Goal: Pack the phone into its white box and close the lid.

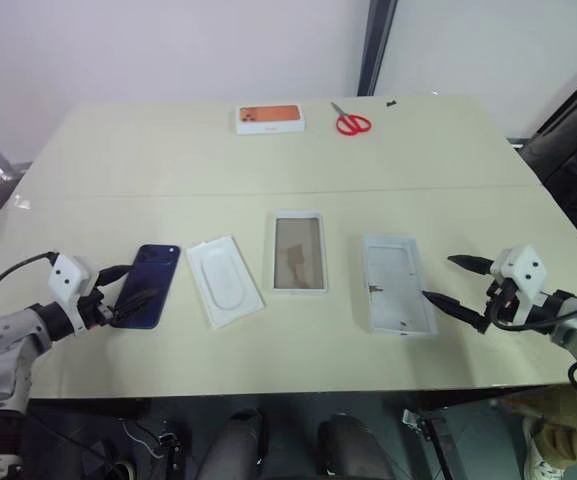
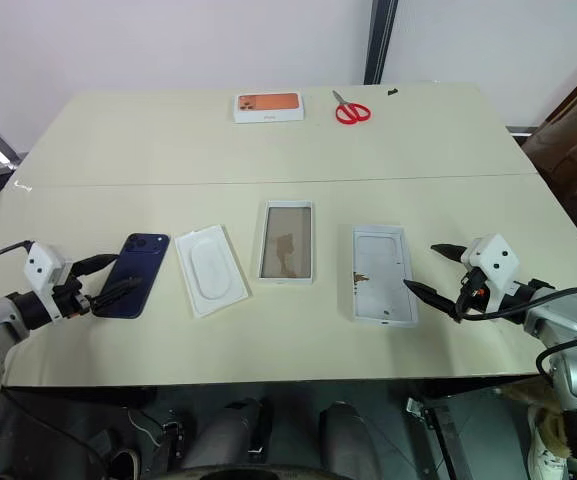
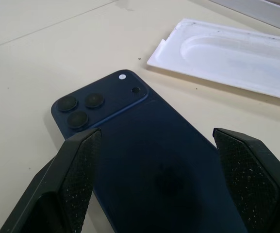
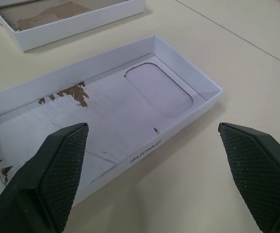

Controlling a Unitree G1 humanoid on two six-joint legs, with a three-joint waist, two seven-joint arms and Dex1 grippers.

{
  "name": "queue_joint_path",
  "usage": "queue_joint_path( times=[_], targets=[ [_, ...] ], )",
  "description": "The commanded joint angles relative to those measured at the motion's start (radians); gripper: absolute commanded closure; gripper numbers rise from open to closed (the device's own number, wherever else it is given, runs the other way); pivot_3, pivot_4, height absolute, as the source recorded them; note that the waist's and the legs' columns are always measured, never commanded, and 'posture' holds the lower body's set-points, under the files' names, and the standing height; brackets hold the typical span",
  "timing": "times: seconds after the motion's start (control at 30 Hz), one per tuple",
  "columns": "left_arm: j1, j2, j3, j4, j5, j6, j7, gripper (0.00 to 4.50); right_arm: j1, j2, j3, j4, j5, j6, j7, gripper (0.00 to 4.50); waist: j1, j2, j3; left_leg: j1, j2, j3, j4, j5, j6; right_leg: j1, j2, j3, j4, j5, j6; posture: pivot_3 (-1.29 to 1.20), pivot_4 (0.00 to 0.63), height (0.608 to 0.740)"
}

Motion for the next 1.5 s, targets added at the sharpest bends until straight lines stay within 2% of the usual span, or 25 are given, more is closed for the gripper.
queue_joint_path(
  times=[0.03, 0.33, 1.03, 1.23, 1.4, 1.5],
  targets=[
    [-0.016, 0.011, 0.028, -0.001, -0.007, -0.018, -0.003, 0.62, 0.006, -0.017, -0.024, -0.016, 0.003, -0.017, 0.000, 0.01, 0.000, 0.000, 0.000, 0.000, 0.000, 0.000, 0.000, 0.000, 0.000, 0.000, 0.000, 0.000, 0.000, 0.000, 0.000, 0.00, 0.150, 0.734],
    [-0.057, 0.007, 0.042, -0.012, -0.043, 0.046, 0.018, 0.62, -0.003, -0.018, -0.015, -0.008, -0.006, -0.019, -0.006, 0.01, 0.000, 0.000, 0.000, 0.000, 0.000, 0.000, 0.000, 0.000, 0.000, 0.000, 0.000, 0.000, 0.000, 0.000, 0.000, 0.00, 0.150, 0.734],
    [-0.041, 0.055, 0.050, 0.039, -0.001, 0.009, 0.010, 0.62, -0.033, -0.020, -0.011, 0.047, -0.040, -0.047, -0.011, 0.01, 0.000, 0.000, 0.000, 0.000, 0.000, 0.000, 0.000, 0.000, 0.000, 0.000, 0.000, 0.000, 0.000, 0.000, 0.000, 0.00, 0.150, 0.734],
    [-0.039, 0.030, 0.011, -0.090, -0.035, 0.181, 0.062, 0.62, -0.075, -0.013, 0.025, -0.009, -0.030, -0.011, -0.019, 0.01, 0.000, 0.000, 0.000, 0.000, 0.000, 0.000, 0.000, 0.000, 0.000, 0.000, 0.000, 0.000, 0.000, 0.000, 0.000, 0.00, 0.150, 0.734],
    [-0.044, -0.011, 0.010, -0.278, -0.156, 0.452, 0.138, 0.62, -0.137, -0.016, 0.120, -0.089, -0.068, -0.003, -0.012, 0.01, -0.001, 0.000, 0.000, 0.000, 0.000, 0.000, 0.000, 0.000, 0.000, 0.000, 0.000, 0.000, 0.000, 0.000, 0.000, 0.00, 0.150, 0.734],
    [-0.042, -0.020, -0.015, -0.345, -0.160, 0.561, 0.202, 0.62, -0.187, -0.003, 0.174, -0.125, -0.078, 0.005, -0.014, 0.01, -0.002, 0.000, 0.000, 0.000, 0.000, 0.000, 0.000, 0.000, 0.000, -0.001, 0.000, 0.000, 0.000, 0.000, 0.000, 0.00, 0.150, 0.734]
  ],
)
